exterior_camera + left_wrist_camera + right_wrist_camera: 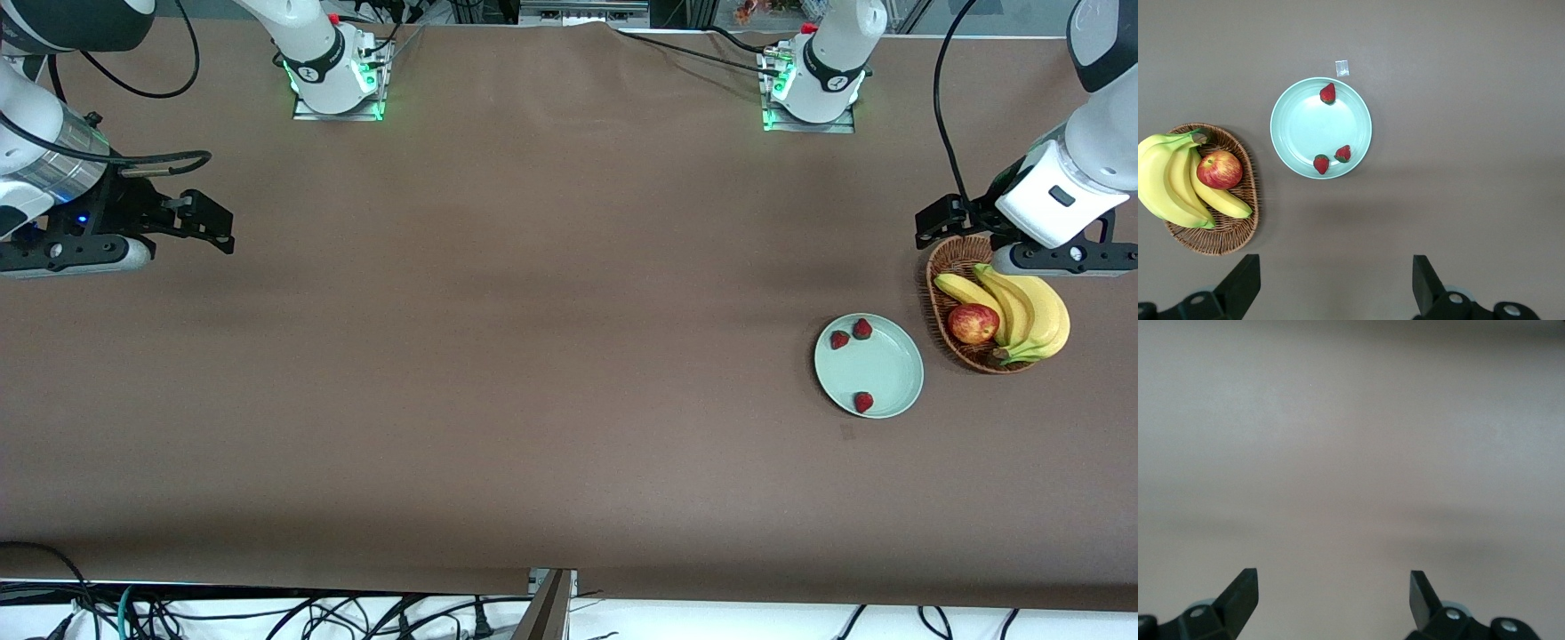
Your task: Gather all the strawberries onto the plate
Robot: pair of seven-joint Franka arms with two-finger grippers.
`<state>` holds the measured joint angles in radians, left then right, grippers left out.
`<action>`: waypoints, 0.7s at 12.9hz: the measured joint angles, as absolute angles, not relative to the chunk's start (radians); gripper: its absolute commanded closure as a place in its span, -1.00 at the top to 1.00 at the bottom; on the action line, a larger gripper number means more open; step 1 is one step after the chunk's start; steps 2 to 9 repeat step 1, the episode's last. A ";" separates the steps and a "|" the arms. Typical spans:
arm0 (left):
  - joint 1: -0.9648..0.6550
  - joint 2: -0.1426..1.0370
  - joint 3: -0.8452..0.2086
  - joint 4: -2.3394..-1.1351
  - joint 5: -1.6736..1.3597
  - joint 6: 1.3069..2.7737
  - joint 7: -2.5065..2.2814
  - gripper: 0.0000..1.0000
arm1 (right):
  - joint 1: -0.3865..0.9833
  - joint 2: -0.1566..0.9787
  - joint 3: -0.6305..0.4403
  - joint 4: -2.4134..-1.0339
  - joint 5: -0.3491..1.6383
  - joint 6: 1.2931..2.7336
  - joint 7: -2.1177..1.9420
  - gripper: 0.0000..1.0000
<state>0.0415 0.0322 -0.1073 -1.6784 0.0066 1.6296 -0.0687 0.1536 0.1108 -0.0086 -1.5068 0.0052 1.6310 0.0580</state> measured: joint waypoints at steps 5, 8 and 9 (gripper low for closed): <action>0.041 0.033 -0.108 -1.678 0.004 1.628 -0.069 1.00 | 0.154 0.111 -0.009 -1.507 0.005 1.631 0.058 1.00; 0.041 0.033 -0.108 -1.678 0.004 1.628 -0.069 1.00 | 0.154 0.111 -0.009 -1.507 0.005 1.631 0.058 1.00; 0.041 0.033 -0.108 -1.678 0.004 1.628 -0.069 1.00 | 0.154 0.111 -0.009 -1.507 0.005 1.631 0.058 1.00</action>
